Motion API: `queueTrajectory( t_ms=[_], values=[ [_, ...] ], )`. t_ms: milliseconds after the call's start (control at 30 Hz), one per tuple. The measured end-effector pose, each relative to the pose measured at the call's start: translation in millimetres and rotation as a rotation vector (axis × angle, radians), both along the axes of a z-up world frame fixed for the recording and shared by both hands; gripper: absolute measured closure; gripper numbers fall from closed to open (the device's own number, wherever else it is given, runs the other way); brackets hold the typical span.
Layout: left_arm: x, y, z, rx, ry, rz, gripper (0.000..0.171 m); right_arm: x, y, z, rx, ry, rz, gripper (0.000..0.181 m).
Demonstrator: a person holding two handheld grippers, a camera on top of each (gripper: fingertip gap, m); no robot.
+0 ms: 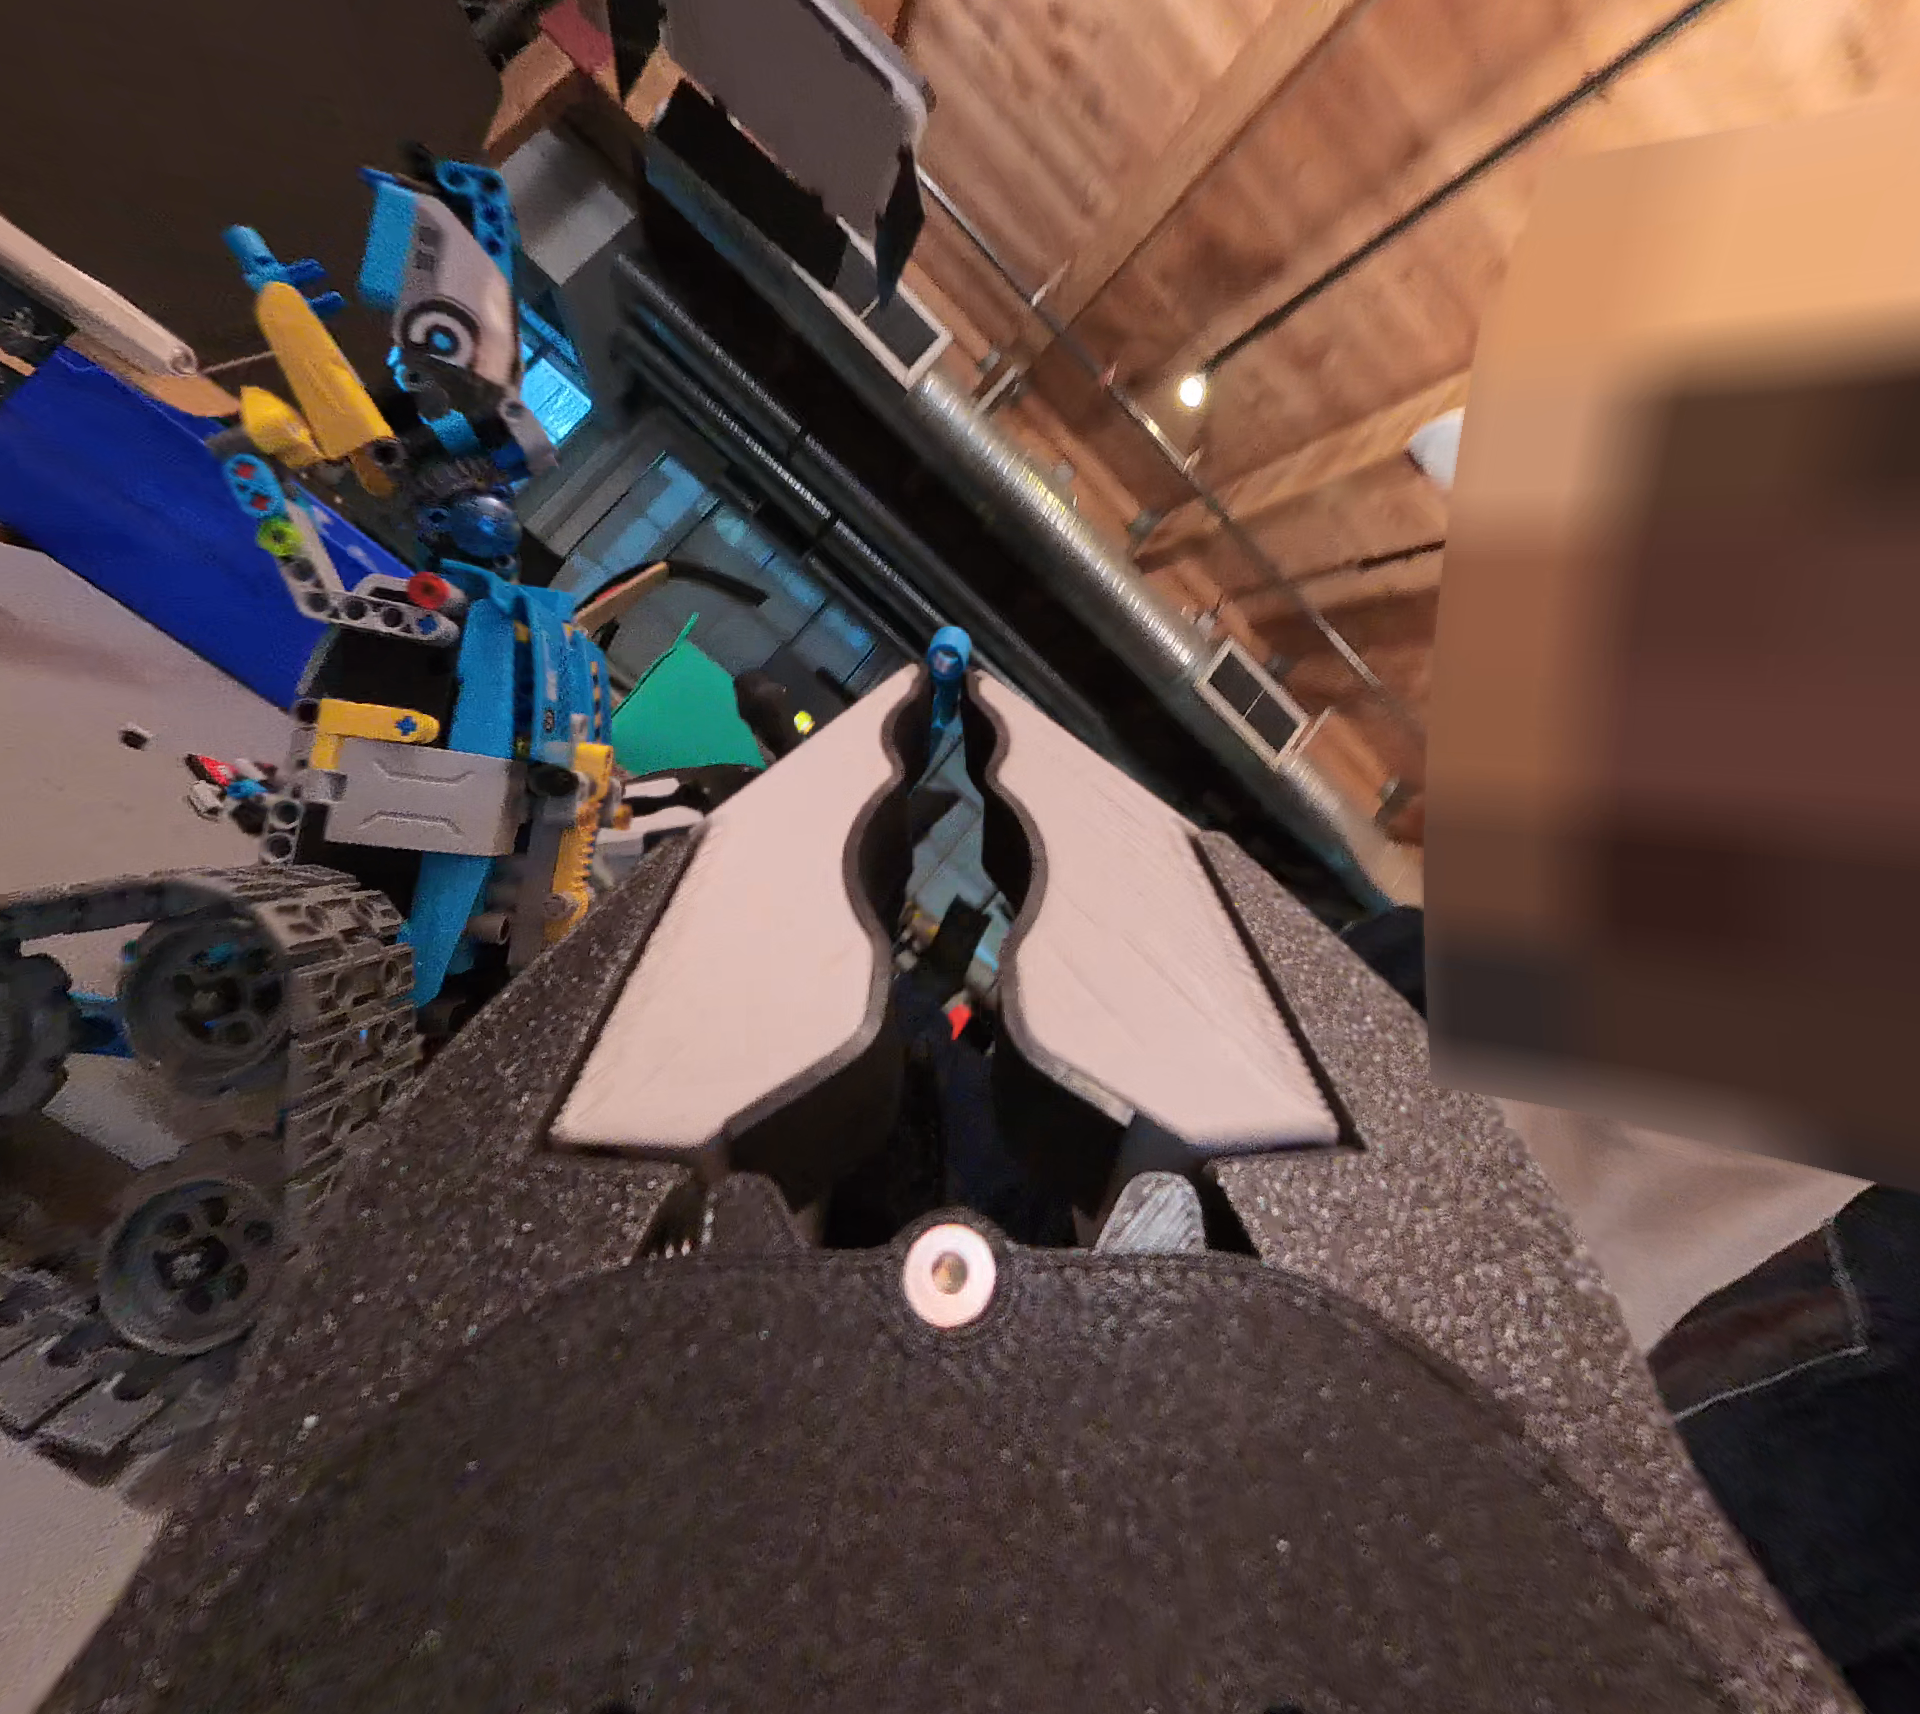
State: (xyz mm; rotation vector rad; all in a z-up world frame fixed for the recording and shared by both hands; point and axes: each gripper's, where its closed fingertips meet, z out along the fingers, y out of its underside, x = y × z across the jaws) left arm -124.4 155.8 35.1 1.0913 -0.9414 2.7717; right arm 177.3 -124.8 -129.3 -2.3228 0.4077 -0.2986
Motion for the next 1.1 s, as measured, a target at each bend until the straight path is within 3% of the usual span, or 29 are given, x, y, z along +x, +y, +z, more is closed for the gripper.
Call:
queueTrajectory(
  t_ms=[133, 300, 433, 500, 633, 700, 767, 933, 1033, 1100],
  values=[
    [-1, 19, 0, -0.136, 0.005, -0.009, 0.169, 0, 21, 14, 0.013, -0.08, -0.003, 0.157],
    [1, 30, -3, -0.198, 0.022, 0.006, 0.168, -26, 68, 48, 0.058, -0.201, 0.047, 0.137],
    [4, 30, -7, -0.177, 0.047, 0.018, 0.168, -31, 79, 75, 0.051, -0.334, 0.064, 0.143],
    [4, 27, -9, -0.151, 0.058, 0.023, 0.168, -15, 67, 80, 0.053, -0.296, 0.012, 0.134],
    [5, 21, -8, -0.126, 0.058, 0.009, 0.167, -3, 39, 77, 0.082, -0.171, -0.046, 0.133],
    [6, 17, -9, -0.117, 0.063, -0.004, 0.167, -16, 40, 72, 0.143, -0.056, -0.012, 0.149],
    [6, 16, -9, -0.111, 0.066, -0.005, 0.167, -34, 43, 68, 0.228, 0.089, 0.063, 0.181],
    [7, 22, -13, -0.116, 0.08, 0.024, 0.168, -36, 33, 53, 0.285, 0.173, 0.109, 0.181],
    [7, 23, -13, -0.12, 0.082, 0.025, 0.168, -25, 21, 44, 0.305, 0.22, 0.054, 0.18],
    [7, 21, -13, -0.11, 0.082, 0.025, 0.168, -18, 12, 40, 0.339, 0.303, 0.011, 0.155]
  ],
)
